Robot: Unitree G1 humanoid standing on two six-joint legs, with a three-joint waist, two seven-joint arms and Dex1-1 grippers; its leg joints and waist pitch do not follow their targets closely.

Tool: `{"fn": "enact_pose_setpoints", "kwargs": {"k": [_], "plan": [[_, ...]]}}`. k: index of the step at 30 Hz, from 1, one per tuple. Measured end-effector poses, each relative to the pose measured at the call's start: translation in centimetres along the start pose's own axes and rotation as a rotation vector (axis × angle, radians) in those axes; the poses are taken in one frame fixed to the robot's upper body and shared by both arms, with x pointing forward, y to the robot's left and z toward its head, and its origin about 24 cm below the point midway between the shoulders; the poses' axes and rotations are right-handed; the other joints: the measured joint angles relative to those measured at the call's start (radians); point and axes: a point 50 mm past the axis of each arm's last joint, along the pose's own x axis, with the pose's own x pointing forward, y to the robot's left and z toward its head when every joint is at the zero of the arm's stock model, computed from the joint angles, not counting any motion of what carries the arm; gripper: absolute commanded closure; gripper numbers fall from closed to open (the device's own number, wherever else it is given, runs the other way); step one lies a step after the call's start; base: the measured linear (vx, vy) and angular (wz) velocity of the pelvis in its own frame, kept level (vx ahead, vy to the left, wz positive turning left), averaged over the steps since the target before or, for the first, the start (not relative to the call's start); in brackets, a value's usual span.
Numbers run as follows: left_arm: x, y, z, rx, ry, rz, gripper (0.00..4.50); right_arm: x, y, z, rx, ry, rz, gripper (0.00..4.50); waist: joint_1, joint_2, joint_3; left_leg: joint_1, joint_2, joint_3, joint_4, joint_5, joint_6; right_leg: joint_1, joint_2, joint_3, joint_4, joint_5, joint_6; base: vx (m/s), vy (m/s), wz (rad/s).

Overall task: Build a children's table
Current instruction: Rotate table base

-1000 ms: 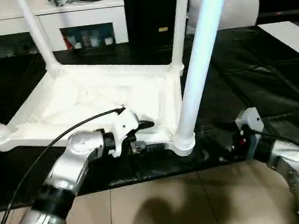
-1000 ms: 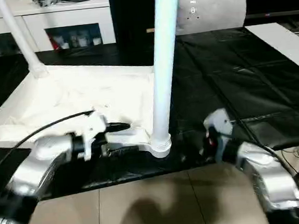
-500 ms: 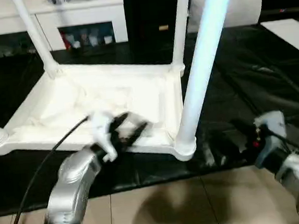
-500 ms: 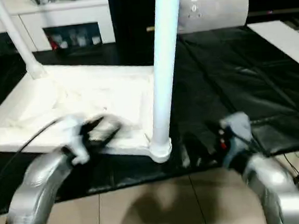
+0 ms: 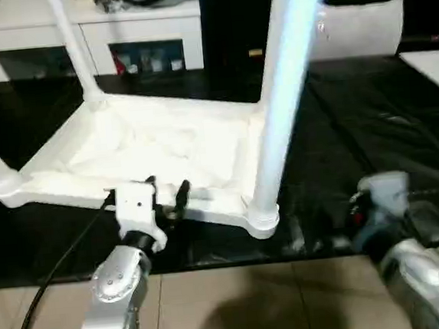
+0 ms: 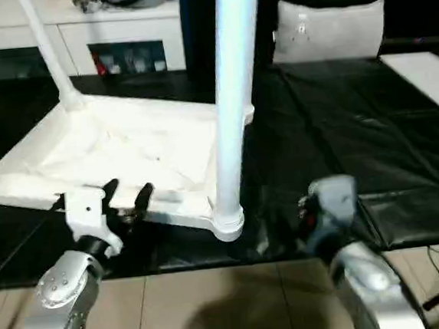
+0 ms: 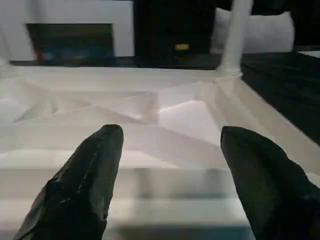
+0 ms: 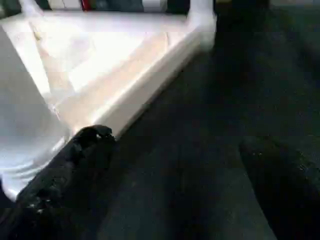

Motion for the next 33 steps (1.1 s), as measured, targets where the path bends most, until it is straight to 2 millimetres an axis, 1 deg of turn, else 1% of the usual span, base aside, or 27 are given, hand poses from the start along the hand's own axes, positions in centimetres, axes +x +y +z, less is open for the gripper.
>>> {"fn": "enact_pose_setpoints", "kwargs": {"k": [1, 2, 5, 6, 8, 10, 11, 13, 14, 17, 19, 24, 27, 33], "plan": [[-0.2, 0.1, -0.1, 0.003, 0.009, 0.005, 1.04, 0.0, 0.2, 0.0, 0.019, -0.014, -0.002, 0.0, 0.003, 0.002, -0.001, 0.001, 0.006, 0.001, -0.002, 0.002, -0.002, 0.005, 0.005, -0.003, -0.012, 0.009, -0.006, -0.02, -0.077, -0.01], [-0.3, 0.1, -0.2, 0.006, 0.014, 0.006, 1.04, 0.0, 0.2, 0.2, 0.022, -0.041, -0.015, 0.0, 0.003, 0.005, -0.001, 0.003, 0.01, 0.001, -0.003, 0.002, -0.002, 0.011, 0.009, -0.004, -0.021, 0.011, -0.007, 0.0, 0.0, 0.0], [-0.5, 0.2, -0.1, 0.02, 0.021, 0.013, 1.04, 0.0, 0.0, 0.6, 0.015, -0.075, -0.026, 0.0, 0.001, 0.01, -0.001, 0.013, 0.013, 0.0, -0.009, 0.002, -0.002, 0.027, 0.011, -0.008, -0.041, 0.011, -0.007, 0.0, 0.0, 0.0], [-0.5, 0.3, -0.1, 0.024, 0.026, 0.017, 1.04, 0.0, 0.0, 0.7, 0.009, -0.079, -0.024, 0.0, -0.004, 0.013, 0.001, 0.019, 0.013, 0.0, -0.013, 0.002, -0.002, 0.038, 0.01, -0.011, -0.052, 0.011, -0.007, 0.004, 0.053, 0.01], [-0.5, 0.5, -0.1, 0.026, 0.027, 0.023, 1.04, 0.0, -0.1, 0.8, 0.001, -0.079, -0.021, 0.0, -0.017, 0.015, 0.002, 0.023, 0.013, -0.001, -0.018, 0.002, -0.001, 0.048, 0.01, -0.013, -0.07, 0.012, -0.006, 0.006, 0.057, 0.01], [-0.5, 0.5, -0.1, 0.025, 0.031, 0.024, 1.04, 0.0, -0.1, 0.8, 0.0, -0.08, -0.018, 0.0, -0.022, 0.015, 0.002, 0.024, 0.012, 0.001, -0.021, 0.001, 0.001, 0.053, 0.009, -0.012, -0.079, 0.013, -0.006, 0.017, 0.057, 0.0], [-0.5, 0.5, -0.2, 0.025, 0.035, 0.024, 1.04, 0.1, 0.0, 0.9, -0.001, -0.083, -0.015, 0.0, -0.024, 0.014, 0.002, 0.024, 0.01, 0.003, -0.02, 0.001, 0.004, 0.053, 0.006, -0.012, -0.08, 0.016, -0.005, 0.021, 0.051, -0.02], [-0.5, 0.5, -0.2, 0.023, 0.039, 0.024, 1.04, 0.2, 0.0, 1.2, -0.004, -0.092, -0.01, 0.0, -0.028, 0.011, 0.001, 0.025, 0.006, 0.013, -0.02, 0.0, 0.008, 0.052, -0.004, -0.01, -0.08, 0.036, -0.003, 0.0, 0.0, 0.0], [-0.5, 0.5, -0.2, 0.024, 0.041, 0.023, 1.04, 0.3, 0.0, 1.3, -0.007, -0.096, -0.007, 0.0, -0.029, 0.012, 0.002, 0.026, 0.004, 0.016, -0.02, -0.001, 0.01, 0.052, -0.006, -0.009, -0.08, 0.039, -0.003, 0.0, 0.0, 0.0], [-0.5, 0.6, -0.2, 0.033, 0.042, 0.022, 1.04, 0.3, 0.1, 1.3, -0.013, -0.094, -0.005, 0.0, -0.025, 0.014, 0.002, 0.026, 0.003, 0.017, -0.024, -0.003, 0.012, 0.049, -0.006, -0.007, -0.079, 0.039, -0.003, 0.0, 0.0, 0.0], [-0.4, 0.6, -0.1, 0.042, 0.042, 0.021, 1.04, 0.4, 0.1, 1.2, -0.021, -0.091, 0.002, 0.0, -0.022, 0.013, 0.003, 0.026, 0.003, 0.017, -0.027, -0.003, 0.012, 0.048, -0.005, -0.007, -0.079, 0.039, -0.003, 0.0, 0.0, 0.0], [-0.2, 0.7, 0.1, 0.047, 0.046, 0.02, 1.04, 0.7, 0.3, 1.5, -0.046, -0.091, 0.014, 0.0, -0.022, 0.014, 0.002, 0.016, 0.003, 0.018, -0.03, -0.001, 0.016, 0.037, -0.005, -0.006, -0.078, 0.04, -0.009, 0.0, 0.0, 0.0], [-0.2, 0.7, 0.0, 0.047, 0.048, 0.02, 1.04, 0.8, 0.4, 1.5, -0.048, -0.091, 0.019, 0.0, -0.022, 0.014, 0.003, 0.016, 0.003, 0.02, -0.03, 0.0, 0.018, 0.037, -0.005, -0.005, -0.078, 0.04, -0.008, 0.0, 0.0, 0.0], [-0.2, 0.8, 0.1, 0.049, 0.047, 0.019, 1.04, 0.8, 0.5, 1.4, -0.064, -0.072, 0.024, 0.0, -0.022, 0.014, 0.003, 0.018, 0.003, 0.022, -0.03, -0.003, 0.013, 0.037, -0.005, -0.004, -0.078, 0.038, -0.004, 0.0, 0.0, 0.0]]}}
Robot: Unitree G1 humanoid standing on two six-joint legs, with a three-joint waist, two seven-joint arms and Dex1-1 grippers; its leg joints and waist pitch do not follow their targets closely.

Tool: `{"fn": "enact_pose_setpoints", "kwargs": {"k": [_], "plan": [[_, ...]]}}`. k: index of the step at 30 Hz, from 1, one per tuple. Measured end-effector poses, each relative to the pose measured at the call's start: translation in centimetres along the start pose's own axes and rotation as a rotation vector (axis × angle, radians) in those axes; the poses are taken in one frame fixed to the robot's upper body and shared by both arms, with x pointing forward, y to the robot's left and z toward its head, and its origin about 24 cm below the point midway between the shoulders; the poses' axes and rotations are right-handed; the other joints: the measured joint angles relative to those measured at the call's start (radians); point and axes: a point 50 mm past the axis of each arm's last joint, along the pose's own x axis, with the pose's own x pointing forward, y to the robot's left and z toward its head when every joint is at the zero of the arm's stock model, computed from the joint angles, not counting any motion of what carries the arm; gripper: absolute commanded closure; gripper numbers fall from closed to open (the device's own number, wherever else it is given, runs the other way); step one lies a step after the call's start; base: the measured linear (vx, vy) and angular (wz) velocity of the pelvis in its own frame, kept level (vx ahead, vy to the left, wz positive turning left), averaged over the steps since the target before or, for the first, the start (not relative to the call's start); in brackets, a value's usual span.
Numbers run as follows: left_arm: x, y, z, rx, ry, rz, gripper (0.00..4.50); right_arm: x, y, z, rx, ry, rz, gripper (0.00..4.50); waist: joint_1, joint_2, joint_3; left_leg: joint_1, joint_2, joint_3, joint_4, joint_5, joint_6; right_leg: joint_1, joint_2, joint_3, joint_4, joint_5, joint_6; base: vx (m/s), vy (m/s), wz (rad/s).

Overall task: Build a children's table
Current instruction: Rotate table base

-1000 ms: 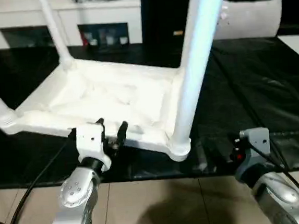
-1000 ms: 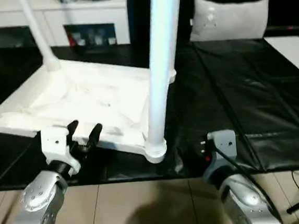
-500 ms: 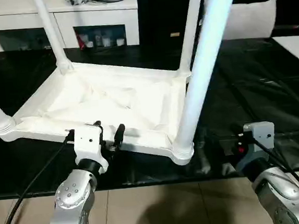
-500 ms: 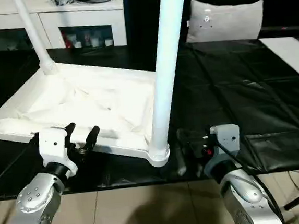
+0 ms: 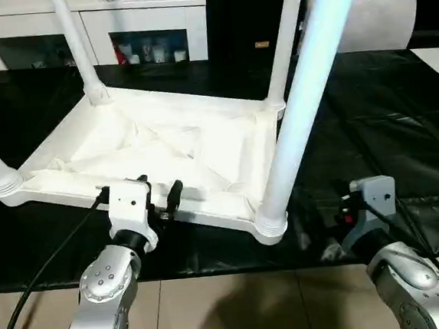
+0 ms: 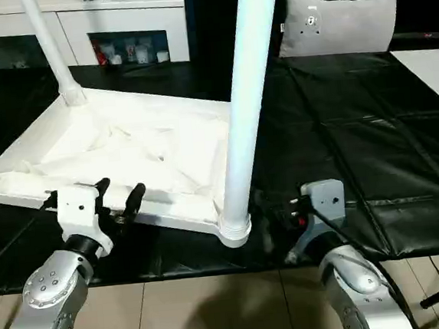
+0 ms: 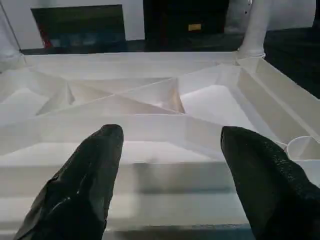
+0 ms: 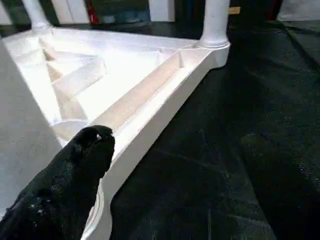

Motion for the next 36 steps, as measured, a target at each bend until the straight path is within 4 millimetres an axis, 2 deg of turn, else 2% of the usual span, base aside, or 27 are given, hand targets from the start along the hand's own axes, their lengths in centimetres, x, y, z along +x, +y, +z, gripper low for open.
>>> {"fn": "enact_pose_setpoints", "kwargs": {"k": [1, 2, 3, 5, 7, 9, 25, 26, 27, 28, 29, 30, 31, 32, 33, 34, 36], "plan": [[0.0, 0.0, 0.0, 0.0, 0.001, 0.0, 1.04, 0.0, 0.0, 0.0, 0.0, 0.004, -0.005, 0.0, 0.002, -0.001, 0.001, -0.003, -0.003, -0.007, 0.0, 0.001, 0.001, 0.002, -0.003, -0.007, 0.0, 0.0, 0.0, 0.0, 0.0, 0.0], [0.2, -0.1, 0.2, 0.0, -0.003, -0.005, 1.04, -0.1, -0.3, -0.1, 0.006, 0.009, -0.022, 0.0, -0.011, 0.006, 0.003, -0.016, -0.013, -0.035, 0.003, 0.007, 0.011, 0.008, -0.015, -0.037, -0.001, -0.002, 0.001, -0.013, -0.006, 0.35], [0.2, -0.1, 0.2, 0.0, -0.006, -0.006, 1.04, 0.0, -0.5, -0.1, 0.01, 0.01, -0.037, 0.0, -0.014, 0.005, 0.004, -0.01, -0.008, -0.028, 0.004, 0.01, 0.011, 0.006, -0.015, -0.036, -0.003, -0.002, 0.001, -0.003, -0.001, 0.35], [0.1, 0.0, 0.0, 0.002, 0.008, -0.004, 1.04, 0.2, -0.8, 0.1, 0.007, 0.005, -0.05, 0.0, -0.007, 0.01, 0.009, -0.01, -0.007, -0.021, 0.003, 0.009, 0.007, 0.01, -0.015, -0.031, -0.002, -0.002, 0.001, -0.001, -0.001, 0.17], [0.1, 0.1, 0.0, 0.004, 0.011, -0.004, 1.04, 0.2, -0.8, 0.0, 0.007, 0.01, -0.054, 0.0, -0.003, 0.01, 0.009, -0.005, -0.007, -0.018, 0.003, 0.008, 0.007, 0.011, -0.015, -0.027, -0.002, -0.002, 0.002, 0.0, 0.0, 0.0], [0.1, 0.1, 0.0, 0.004, 0.011, -0.005, 1.04, 0.2, -0.9, 0.0, 0.006, 0.009, -0.056, 0.0, -0.003, 0.01, 0.009, -0.006, -0.007, -0.013, 0.002, 0.008, 0.007, 0.011, -0.015, -0.023, -0.002, -0.002, 0.003, 0.0, 0.0, 0.0], [0.1, 0.0, 0.0, 0.0, 0.011, -0.016, 1.04, 0.2, -0.6, -0.1, -0.009, 0.016, -0.034, 0.0, -0.003, 0.01, 0.009, -0.002, -0.007, -0.008, -0.003, 0.008, 0.007, 0.01, -0.015, -0.019, -0.002, -0.002, 0.004, 0.0, 0.0, 0.0], [0.1, 0.0, 0.0, 0.0, 0.011, -0.016, 1.04, 0.2, -0.6, -0.1, -0.009, 0.017, -0.034, 0.0, -0.004, 0.009, 0.01, 0.001, -0.007, -0.007, -0.004, 0.008, 0.007, 0.011, -0.015, -0.018, -0.002, -0.003, 0.005, 0.0, 0.0, 0.0], [0.1, 0.0, 0.0, 0.0, 0.011, -0.016, 1.04, 0.2, -0.6, 0.0, -0.01, 0.017, -0.033, 0.0, -0.006, 0.011, 0.011, 0.012, -0.005, -0.002, -0.004, 0.007, 0.006, 0.007, -0.012, -0.015, -0.003, -0.004, 0.006, 0.0, 0.0, 0.0], [0.0, 0.0, -0.1, -0.002, 0.017, -0.014, 1.04, 0.4, -0.4, 0.0, -0.011, 0.018, -0.025, 0.0, 0.0, 0.008, 0.017, 0.03, 0.005, 0.021, -0.007, -0.001, -0.001, 0.007, -0.001, 0.004, -0.006, -0.005, 0.007, 0.0, 0.0, 0.0], [0.0, 0.2, -0.2, -0.001, 0.023, -0.01, 1.04, 0.5, -0.2, 0.0, -0.011, 0.016, -0.012, 0.0, -0.002, 0.011, 0.025, 0.052, 0.012, 0.037, -0.007, -0.011, -0.004, 0.017, 0.004, 0.014, -0.006, -0.006, 0.007, -0.024, -0.003, -0.49], [0.0, 0.2, -0.2, 0.0, 0.022, -0.01, 1.04, 0.5, -0.1, 0.0, -0.011, 0.017, -0.009, 0.0, -0.007, 0.01, 0.028, 0.064, 0.017, 0.047, -0.008, -0.016, -0.004, 0.021, 0.002, 0.012, -0.002, -0.01, 0.006, 0.028, 0.02, -0.63], [0.1, 0.2, -0.1, 0.003, 0.019, -0.012, 1.04, 0.5, -0.1, 0.0, -0.012, 0.019, -0.009, 0.0, -0.021, 0.008, 0.032, 0.073, 0.019, 0.046, -0.007, -0.023, -0.008, 0.026, -0.002, 0.005, -0.002, -0.012, 0.006, 0.028, 0.02, -0.63], [0.1, 0.2, -0.1, 0.004, 0.017, -0.013, 1.04, 0.4, -0.2, -0.1, -0.015, 0.022, -0.01, 0.0, -0.034, 0.004, 0.033, 0.069, 0.018, 0.038, -0.008, -0.027, -0.013, 0.035, -0.005, -0.005, -0.001, -0.013, 0.005, 0.05, 0.008, -0.39], [0.1, 0.2, 0.0, 0.002, 0.016, -0.014, 1.04, 0.3, -0.3, -0.1, -0.024, 0.024, -0.013, 0.0, -0.049, -0.003, 0.033, 0.069, 0.015, 0.033, -0.008, -0.031, -0.014, 0.033, -0.005, -0.006, -0.002, -0.015, 0.002, 0.062, -0.021, -0.16], [0.3, -0.2, 0.0, -0.01, 0.011, -0.027, 1.04, 0.2, -0.6, -0.1, -0.035, 0.025, -0.016, 0.0, -0.055, -0.005, 0.033, 0.067, 0.008, 0.023, -0.009, -0.034, -0.012, 0.031, -0.005, -0.006, -0.002, -0.016, 0.0, 0.062, -0.021, -0.16], [0.4, -0.9, 0.0, -0.018, 0.009, -0.057, 1.04, 0.1, -0.9, 0.0, -0.041, 0.024, -0.027, 0.0, -0.052, -0.003, 0.032, 0.059, -0.003, -0.003, -0.004, -0.038, -0.001, 0.03, 0.002, -0.004, -0.002, -0.018, -0.004, 0.086, -0.016, -0.11]]}}
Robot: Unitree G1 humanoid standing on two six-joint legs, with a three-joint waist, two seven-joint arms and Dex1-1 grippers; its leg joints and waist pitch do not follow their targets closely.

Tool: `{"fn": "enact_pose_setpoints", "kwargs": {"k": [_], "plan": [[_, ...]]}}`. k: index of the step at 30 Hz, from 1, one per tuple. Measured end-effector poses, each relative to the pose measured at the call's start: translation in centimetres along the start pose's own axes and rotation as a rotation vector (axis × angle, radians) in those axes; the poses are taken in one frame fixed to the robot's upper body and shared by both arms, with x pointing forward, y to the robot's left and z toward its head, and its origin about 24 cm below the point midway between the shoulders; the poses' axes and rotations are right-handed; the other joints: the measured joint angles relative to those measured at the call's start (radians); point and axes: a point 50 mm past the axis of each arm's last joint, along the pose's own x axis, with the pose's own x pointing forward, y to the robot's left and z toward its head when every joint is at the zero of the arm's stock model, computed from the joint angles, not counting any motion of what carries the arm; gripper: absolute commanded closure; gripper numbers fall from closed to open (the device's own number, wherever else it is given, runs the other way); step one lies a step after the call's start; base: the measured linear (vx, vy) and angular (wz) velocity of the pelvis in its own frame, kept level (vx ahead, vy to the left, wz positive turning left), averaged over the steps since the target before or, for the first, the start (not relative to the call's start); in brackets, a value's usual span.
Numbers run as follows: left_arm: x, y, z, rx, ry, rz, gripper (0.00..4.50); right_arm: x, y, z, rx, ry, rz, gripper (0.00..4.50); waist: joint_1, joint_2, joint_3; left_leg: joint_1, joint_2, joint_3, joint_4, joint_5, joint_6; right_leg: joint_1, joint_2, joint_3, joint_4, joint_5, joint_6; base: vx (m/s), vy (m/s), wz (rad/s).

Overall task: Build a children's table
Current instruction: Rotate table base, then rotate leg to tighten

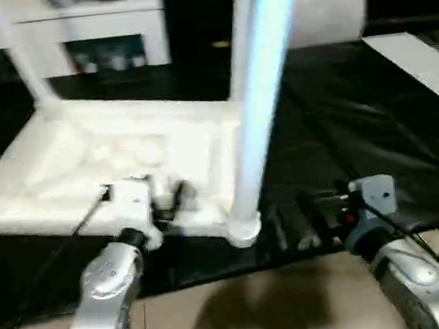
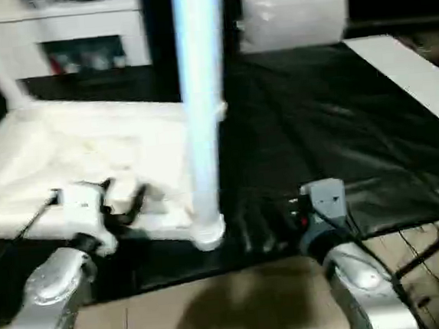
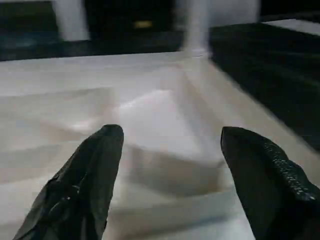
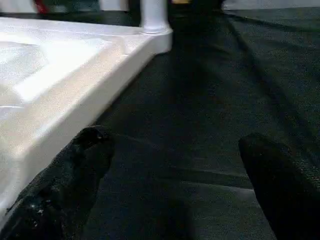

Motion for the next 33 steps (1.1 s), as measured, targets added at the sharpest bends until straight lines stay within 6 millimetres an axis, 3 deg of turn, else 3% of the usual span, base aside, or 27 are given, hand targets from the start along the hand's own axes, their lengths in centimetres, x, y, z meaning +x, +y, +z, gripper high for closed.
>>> {"fn": "enact_pose_setpoints", "kwargs": {"k": [4, 6, 8, 11, 12, 13, 15, 16, 17, 18, 19, 20, 21, 22, 23, 24, 25, 27, 28, 29, 30, 31, 33], "plan": [[-0.3, 0.6, -0.2, 0.009, 0.011, 0.021, 1.04, 0.3, 0.5, 0.1, 0.001, -0.005, 0.023, 0.0, 0.013, 0.0, -0.002, -0.003, -0.003, -0.007, -0.003, -0.01, 0.006, 0.0, 0.0, 0.0, -0.001, -0.011, -0.003, 0.1, 0.006, 0.05], [-0.5, 1.0, -0.3, 0.011, 0.015, 0.034, 1.04, 0.5, 0.7, 0.3, -0.002, -0.011, 0.034, 0.0, 0.022, 0.001, -0.003, 0.003, -0.006, -0.007, -0.003, -0.019, 0.013, 0.0, -0.003, -0.001, 0.003, -0.021, -0.009, 0.132, 0.03, 0.05], [-0.5, 1.0, -0.3, 0.011, 0.014, 0.037, 1.04, 0.5, 0.7, 0.4, -0.015, -0.009, 0.045, 0.0, 0.024, -0.003, -0.005, -0.001, -0.011, -0.007, 0.002, -0.031, 0.034, 0.001, -0.006, 0.001, 0.012, -0.035, -0.02, 0.106, 0.03, 0.03], [-0.2, 0.4, -0.1, 0.003, 0.007, 0.019, 1.04, 0.4, 0.4, 0.2, -0.027, 0.001, 0.034, 0.0, 0.024, 0.0, -0.013, -0.044, -0.025, -0.051, 0.056, -0.062, 0.133, 0.008, -0.018, -0.034, 0.016, -0.053, 0.002, 0.031, 0.036, 0.3], [-0.3, 0.4, -0.2, 0.003, 0.011, 0.019, 1.04, 0.5, 0.5, 0.2, -0.022, -0.002, 0.036, 0.0, 0.02, 0.0, -0.014, -0.035, -0.024, -0.056, 0.055, -0.067, 0.127, 0.008, -0.017, -0.037, 0.02, -0.058, -0.002, 0.12, -0.015, 0.21], [-0.4, 0.5, -0.3, 0.004, 0.015, 0.023, 1.04, 0.7, 0.7, 0.3, -0.019, -0.006, 0.042, 0.0, 0.018, -0.002, -0.012, -0.024, -0.025, -0.06, 0.049, -0.068, 0.099, -0.001, -0.018, -0.032, 0.036, -0.066, -0.012, 0.12, -0.015, 0.21], [-0.6, 0.9, -0.5, 0.013, 0.024, 0.038, 1.04, 0.9, 1.0, 0.5, -0.018, -0.013, 0.055, 0.0, 0.005, -0.013, -0.013, 0.0, -0.034, -0.061, 0.049, -0.076, 0.049, -0.022, -0.021, 0.017, 0.104, -0.089, -0.011, 0.096, -0.049, 0.09], [-0.7, 1.1, -0.4, 0.013, 0.022, 0.045, 1.04, 0.9, 1.0, 0.5, -0.02, -0.013, 0.053, 0.0, 0.001, -0.025, -0.015, 0.009, -0.046, -0.057, 0.05, -0.078, 0.046, -0.027, -0.028, 0.044, 0.104, -0.1, 0.0, 0.065, -0.049, 0.09], [-0.6, 1.0, -0.4, 0.01, 0.018, 0.042, 1.04, 0.8, 0.7, 0.5, -0.028, -0.009, 0.045, 0.0, 0.002, -0.031, -0.014, 0.007, -0.053, -0.053, 0.052, -0.084, 0.061, -0.014, -0.028, 0.053, 0.11, -0.106, 0.02, 0.1, -0.042, 0.07], [-0.5, 0.7, -0.4, -0.001, 0.015, 0.036, 1.04, 0.7, 0.3, 0.3, -0.033, 0.001, 0.033, 0.0, 0.011, -0.027, -0.013, -0.009, -0.057, -0.057, 0.087, -0.082, 0.129, -0.003, -0.019, 0.064, 0.099, -0.105, 0.018, 0.095, -0.049, 0.06], [-0.4, 0.0, -0.4, -0.008, 0.015, 0.012, 1.04, 0.5, -0.1, 0.0, -0.035, 0.017, 0.019, 0.0, 0.023, -0.028, -0.011, -0.024, -0.058, -0.058, 0.128, -0.07, 0.155, 0.012, -0.018, 0.066, 0.087, -0.102, 0.016, 0.095, -0.049, 0.06], [-0.3, -0.3, -0.4, -0.01, 0.015, 0.0, 1.04, 0.4, -0.3, -0.2, -0.036, 0.027, 0.01, 0.0, 0.033, -0.026, -0.007, -0.043, -0.059, -0.058, 0.141, -0.051, 0.139, 0.037, -0.013, 0.06, 0.068, -0.099, 0.014, 0.0, 0.0, 0.0], [-0.3, -0.3, -0.3, -0.006, 0.009, 0.001, 1.04, 0.4, -0.3, -0.1, -0.039, 0.021, 0.01, 0.0, 0.037, -0.019, -0.004, -0.05, -0.055, -0.056, 0.105, -0.033, 0.109, 0.053, -0.006, 0.054, 0.06, -0.099, 0.013, 0.0, 0.0, 0.0], [-0.3, -0.2, -0.2, -0.004, 0.006, 0.002, 1.04, 0.4, -0.3, -0.1, -0.04, 0.016, 0.011, 0.0, 0.04, -0.001, -0.003, -0.058, -0.039, -0.055, 0.054, -0.02, 0.09, 0.067, 0.011, 0.041, 0.051, -0.099, 0.013, 0.0, 0.0, 0.0], [-0.4, 0.0, -0.1, 0.006, 0.004, 0.005, 1.04, 0.5, 0.0, -0.2, -0.029, 0.017, 0.015, 0.0, 0.039, 0.018, 0.001, -0.05, -0.018, -0.06, 0.053, 0.005, 0.029, 0.086, 0.023, 0.033, 0.045, -0.102, 0.018, 0.071, 0.066, -0.09], [-0.5, 0.2, -0.1, 0.009, 0.005, 0.012, 1.04, 0.6, 0.3, -0.3, -0.025, 0.016, 0.027, 0.0, 0.032, 0.021, 0.0, -0.041, -0.019, -0.063, 0.048, 0.004, 0.03, 0.089, 0.022, 0.029, 0.036, -0.102, 0.018, 0.095, 0.077, 0.02], [-0.5, 0.3, -0.1, 0.013, 0.006, 0.017, 1.04, 0.8, 0.6, -0.1, -0.027, 0.012, 0.042, 0.0, 0.025, 0.014, 0.001, -0.041, -0.023, -0.062, 0.041, 0.005, 0.032, 0.084, 0.019, 0.03, 0.034, -0.105, 0.011, 0.095, 0.077, 0.02], [-0.6, 0.9, -0.1, 0.021, 0.011, 0.038, 1.04, 1.0, 0.9, 0.2, -0.031, -0.002, 0.053, 0.0, -0.003, 0.004, -0.003, -0.041, -0.036, -0.062, 0.043, -0.001, 0.041, 0.06, 0.007, 0.041, 0.076, -0.111, -0.013, 0.075, 0.034, 0.04], [-0.5, 0.9, -0.1, 0.02, 0.009, 0.035, 1.04, 1.0, 0.8, 0.2, -0.032, -0.003, 0.05, 0.0, -0.01, -0.002, -0.007, -0.041, -0.045, -0.061, 0.045, -0.002, 0.044, 0.039, -0.005, 0.05, 0.097, -0.109, -0.009, 0.07, 0.024, 0.04], [-0.4, 0.7, 0.1, 0.018, 0.002, 0.026, 1.04, 1.0, 0.7, 0.2, -0.034, -0.001, 0.048, 0.0, -0.019, -0.015, -0.015, -0.051, -0.054, -0.055, 0.053, -0.004, 0.047, 0.018, -0.021, 0.073, 0.093, -0.108, 0.047, 0.054, -0.024, 0.12], [-0.3, 0.5, 0.1, 0.014, 0.001, 0.009, 1.04, 0.8, 0.5, 0.1, -0.035, 0.001, 0.046, 0.0, -0.02, -0.016, -0.017, -0.069, -0.057, -0.056, 0.06, -0.005, 0.054, 0.017, -0.02, 0.078, 0.101, -0.105, 0.061, 0.078, -0.059, 0.04], [-0.1, 0.1, 0.1, 0.019, 0.003, -0.029, 1.04, 0.6, 0.2, 0.1, -0.048, 0.008, 0.051, 0.0, -0.016, -0.016, -0.017, -0.075, -0.057, -0.059, 0.058, -0.003, 0.061, 0.011, -0.017, 0.079, 0.102, -0.104, 0.06, 0.078, -0.059, 0.04], [0.1, -0.3, -0.3, 0.051, 0.037, -0.147, 0.86, 0.4, -0.2, 0.1, -0.097, 0.009, 0.08, 0.0, -0.005, -0.015, -0.018, -0.077, -0.056, -0.061, 0.044, 0.012, 0.032, 0.002, -0.015, 0.076, 0.102, -0.099, 0.057, 0.03, -0.056, 0.01]]}}
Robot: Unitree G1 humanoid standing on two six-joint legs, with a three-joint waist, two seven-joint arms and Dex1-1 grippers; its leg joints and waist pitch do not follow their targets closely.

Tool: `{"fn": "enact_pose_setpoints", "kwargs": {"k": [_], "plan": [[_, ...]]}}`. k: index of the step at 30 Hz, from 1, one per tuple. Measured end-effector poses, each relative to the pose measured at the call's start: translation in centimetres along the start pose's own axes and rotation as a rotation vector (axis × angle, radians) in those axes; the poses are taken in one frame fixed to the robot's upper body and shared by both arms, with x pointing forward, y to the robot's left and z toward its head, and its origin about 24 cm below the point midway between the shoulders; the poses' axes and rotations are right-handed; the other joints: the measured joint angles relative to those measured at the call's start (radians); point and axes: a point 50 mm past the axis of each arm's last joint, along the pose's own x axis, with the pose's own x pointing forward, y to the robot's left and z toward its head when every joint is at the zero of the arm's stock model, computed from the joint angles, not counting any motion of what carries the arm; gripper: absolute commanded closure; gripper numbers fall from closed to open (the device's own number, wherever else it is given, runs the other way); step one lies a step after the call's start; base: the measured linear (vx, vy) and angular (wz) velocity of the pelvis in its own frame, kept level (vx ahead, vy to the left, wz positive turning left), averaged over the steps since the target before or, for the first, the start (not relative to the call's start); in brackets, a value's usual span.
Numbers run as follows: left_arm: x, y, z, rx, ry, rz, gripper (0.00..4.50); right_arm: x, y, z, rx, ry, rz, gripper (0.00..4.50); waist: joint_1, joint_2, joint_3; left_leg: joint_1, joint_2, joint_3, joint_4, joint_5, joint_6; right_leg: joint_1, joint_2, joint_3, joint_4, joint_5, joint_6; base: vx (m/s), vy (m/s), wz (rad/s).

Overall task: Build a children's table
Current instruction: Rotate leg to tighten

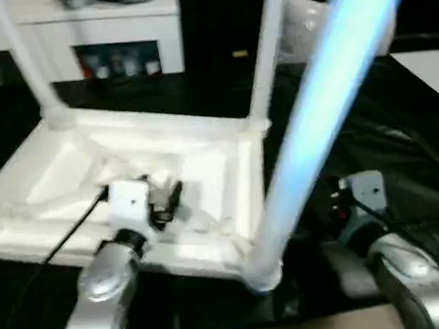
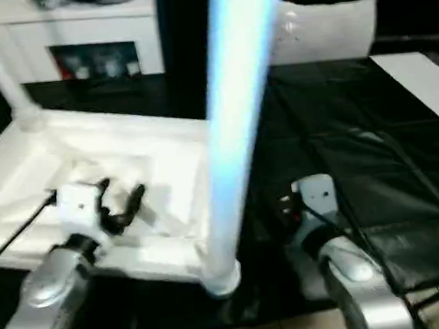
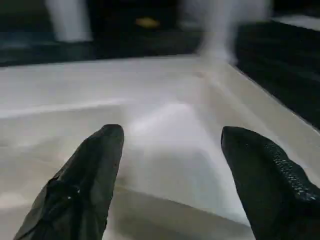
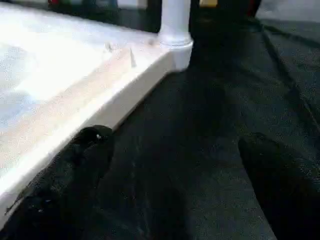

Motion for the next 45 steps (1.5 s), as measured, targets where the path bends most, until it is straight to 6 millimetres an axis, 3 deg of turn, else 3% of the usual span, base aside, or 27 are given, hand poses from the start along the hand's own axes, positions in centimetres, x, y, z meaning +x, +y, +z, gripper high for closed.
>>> {"fn": "enact_pose_setpoints", "kwargs": {"k": [4, 6, 11, 14, 19, 20, 22, 27, 36, 45], "plan": [[-0.6, 1.8, -1.0, 0.059, 0.088, -0.124, 0.86, 0.2, 0.1, 0.8, -0.021, -0.047, 0.08, 0.0, 0.012, 0.011, 0.004, 0.005, 0.011, -0.004, -0.007, 0.007, -0.016, 0.006, 0.006, -0.012, -0.02, 0.019, -0.007, -0.001, -0.013, 0.01], [-0.7, 2.7, -1.2, 0.095, 0.128, -0.205, 0.76, 0.2, 0.1, 1.2, -0.044, -0.068, 0.136, 0.0, 0.016, 0.025, 0.005, 0.004, 0.018, 0.0, -0.009, 0.012, -0.017, 0.012, 0.008, -0.015, -0.035, 0.027, -0.017, -0.071, 0.019, 0.02], [-0.3, 4.0, 0.2, 0.179, 0.159, -0.444, 0.41, 0.7, -0.7, 1.4, -0.099, -0.031, 0.249, 0.0, 0.031, 0.034, 0.008, 0.016, 0.025, 0.031, -0.011, 0.019, -0.011, 0.019, -0.002, -0.011, -0.033, 0.035, -0.029, -0.082, 0.025, 0.02], [-0.1, 3.8, 0.4, 0.206, 0.193, -0.599, 0.78, 0.8, -0.9, 1.4, -0.102, -0.002, 0.335, 0.0, 0.036, 0.037, 0.007, 0.016, 0.028, 0.04, -0.012, 0.028, -0.005, 0.018, -0.004, -0.009, -0.033, 0.039, -0.031, 0.0, 0.0, 0.0], [0.6, 3.5, 0.8, 0.244, 0.267, -0.836, 0.91, 0.5, -0.9, 1.0, -0.125, 0.07, 0.512, 0.0, 0.055, 0.037, 0.006, 0.013, 0.029, 0.045, -0.012, 0.031, -0.002, 0.015, -0.004, -0.008, -0.034, 0.042, -0.032, 0.0, 0.0, 0.0], [0.7, 3.3, 1.0, 0.253, 0.268, -0.868, 1.16, 0.5, -0.9, 1.0, -0.127, 0.076, 0.531, 0.0, 0.059, 0.038, 0.006, 0.012, 0.031, 0.047, -0.012, 0.031, -0.002, 0.013, -0.004, -0.008, -0.034, 0.042, -0.032, 0.0, 0.0, 0.0], [1.0, 3.0, 1.1, 0.267, 0.285, -0.931, 1.21, 0.3, -1.0, 1.0, -0.136, 0.086, 0.553, 0.0, 0.063, 0.038, 0.005, 0.01, 0.033, 0.049, -0.012, 0.032, -0.001, 0.012, -0.004, -0.009, -0.034, 0.042, -0.032, 0.0, 0.0, 0.0], [1.8, 1.4, 1.3, 0.31, 0.309, -1.087, 1.64, -0.3, -1.3, 1.0, -0.141, 0.104, 0.606, 0.0, 0.066, 0.042, 0.001, -0.003, 0.035, 0.054, -0.013, 0.038, 0.008, -0.002, -0.004, -0.01, -0.033, 0.042, -0.031, 0.0, 0.0, 0.0], [2.8, -0.1, 0.2, 0.376, 0.334, -1.169, 2.39, -1.9, -1.6, 0.2, -0.129, 0.153, 0.652, 0.0, 0.064, 0.046, 0.0, -0.001, 0.039, 0.057, -0.013, 0.039, 0.006, -0.001, -0.004, -0.011, -0.033, 0.042, -0.032, 0.0, 0.0, 0.0], [3.5, 0.2, -0.4, 0.428, 0.359, -1.171, 3.18, -2.9, -1.5, 0.3, -0.129, 0.177, 0.708, 0.0, 0.071, 0.049, -0.002, -0.001, 0.039, 0.059, -0.013, 0.037, 0.002, 0.0, -0.004, -0.011, -0.033, 0.043, -0.032, 0.0, 0.0, 0.0]]}}
